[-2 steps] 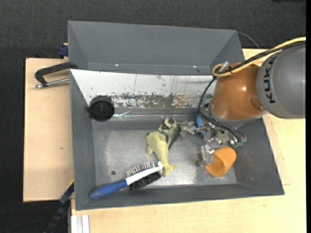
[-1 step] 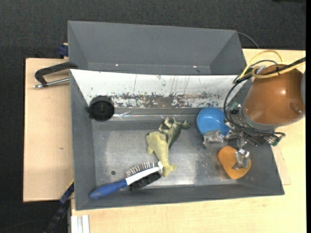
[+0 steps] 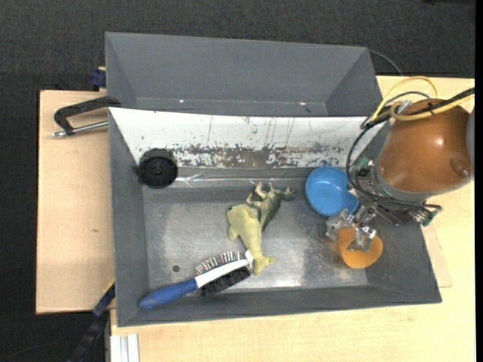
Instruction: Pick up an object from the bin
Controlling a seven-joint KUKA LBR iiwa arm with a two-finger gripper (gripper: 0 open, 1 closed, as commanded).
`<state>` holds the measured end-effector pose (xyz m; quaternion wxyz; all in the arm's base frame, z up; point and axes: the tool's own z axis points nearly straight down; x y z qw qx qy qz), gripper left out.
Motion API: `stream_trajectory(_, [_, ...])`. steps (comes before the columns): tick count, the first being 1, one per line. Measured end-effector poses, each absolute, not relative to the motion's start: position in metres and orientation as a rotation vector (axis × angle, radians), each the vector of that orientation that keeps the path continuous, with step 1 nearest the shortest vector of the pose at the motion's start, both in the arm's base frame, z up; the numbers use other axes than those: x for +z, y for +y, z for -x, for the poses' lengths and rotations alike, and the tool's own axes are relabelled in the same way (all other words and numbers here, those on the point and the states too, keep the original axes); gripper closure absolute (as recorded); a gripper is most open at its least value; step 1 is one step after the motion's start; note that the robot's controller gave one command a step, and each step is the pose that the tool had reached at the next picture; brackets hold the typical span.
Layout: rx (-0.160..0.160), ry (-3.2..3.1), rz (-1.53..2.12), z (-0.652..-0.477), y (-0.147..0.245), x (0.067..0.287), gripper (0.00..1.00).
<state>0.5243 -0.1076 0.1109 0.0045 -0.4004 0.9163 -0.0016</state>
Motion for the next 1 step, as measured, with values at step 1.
stream_trajectory(1, [-0.013, 2.858, 1.271, -0.5329, -0.1141, 0.2785, 1.00])
